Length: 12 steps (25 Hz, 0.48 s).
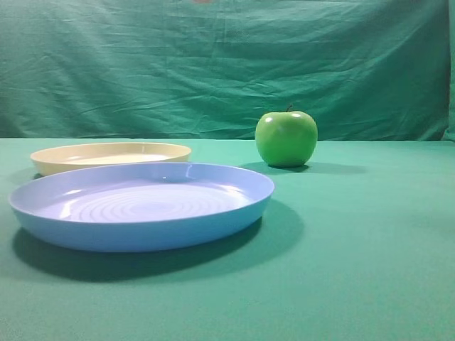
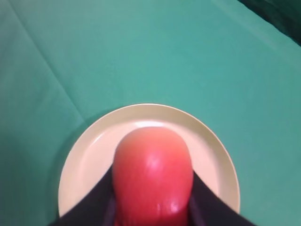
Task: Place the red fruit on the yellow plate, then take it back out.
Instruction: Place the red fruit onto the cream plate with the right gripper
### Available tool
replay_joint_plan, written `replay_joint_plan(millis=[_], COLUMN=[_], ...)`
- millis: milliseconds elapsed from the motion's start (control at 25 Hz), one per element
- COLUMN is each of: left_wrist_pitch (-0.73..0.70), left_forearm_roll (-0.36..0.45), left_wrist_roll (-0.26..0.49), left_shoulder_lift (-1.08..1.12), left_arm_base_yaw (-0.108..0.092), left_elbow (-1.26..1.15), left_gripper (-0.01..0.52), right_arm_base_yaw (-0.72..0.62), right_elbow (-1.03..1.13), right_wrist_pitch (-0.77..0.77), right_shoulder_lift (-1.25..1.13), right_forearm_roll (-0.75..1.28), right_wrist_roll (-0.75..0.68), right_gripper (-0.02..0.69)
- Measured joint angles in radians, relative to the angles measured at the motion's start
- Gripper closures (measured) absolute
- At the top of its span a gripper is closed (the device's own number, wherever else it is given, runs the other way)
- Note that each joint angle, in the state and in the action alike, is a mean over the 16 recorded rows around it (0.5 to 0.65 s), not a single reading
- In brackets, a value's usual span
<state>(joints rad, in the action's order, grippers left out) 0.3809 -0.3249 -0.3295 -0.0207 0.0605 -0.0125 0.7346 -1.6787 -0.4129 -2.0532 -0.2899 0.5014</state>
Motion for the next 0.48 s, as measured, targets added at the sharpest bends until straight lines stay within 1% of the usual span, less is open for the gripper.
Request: replay_joint_plan(millis=[200,280,360,480], left_wrist_pitch=[0.0,0.0,0.0,0.0], left_forearm_roll=[0.0,0.0,0.0,0.0], left_wrist_roll=[0.0,0.0,0.0,0.0], left_shoulder_lift=[0.0,0.0,0.0,0.0], left_arm_base_yaw=[0.0,0.0,0.0,0.0], left_elbow=[0.0,0.0,0.0,0.0], left_gripper=[0.514,0.514,0.514,0.514], right_arm_base_yaw=[0.016,0.018,0.018,0.018], right_elbow=[-0.025,-0.028,-0.03,-0.03], right_wrist_pitch=[0.088,0.118,0.142,0.169], right_shoulder_lift=[-0.115,-0.15,-0.178,-0.209], right_forearm_roll=[-0.001,-0.001,-0.001,-0.001], right_wrist_roll=[0.005,0.006,0.006,0.007], right_gripper=[0.457,0.443,0.416,0.345])
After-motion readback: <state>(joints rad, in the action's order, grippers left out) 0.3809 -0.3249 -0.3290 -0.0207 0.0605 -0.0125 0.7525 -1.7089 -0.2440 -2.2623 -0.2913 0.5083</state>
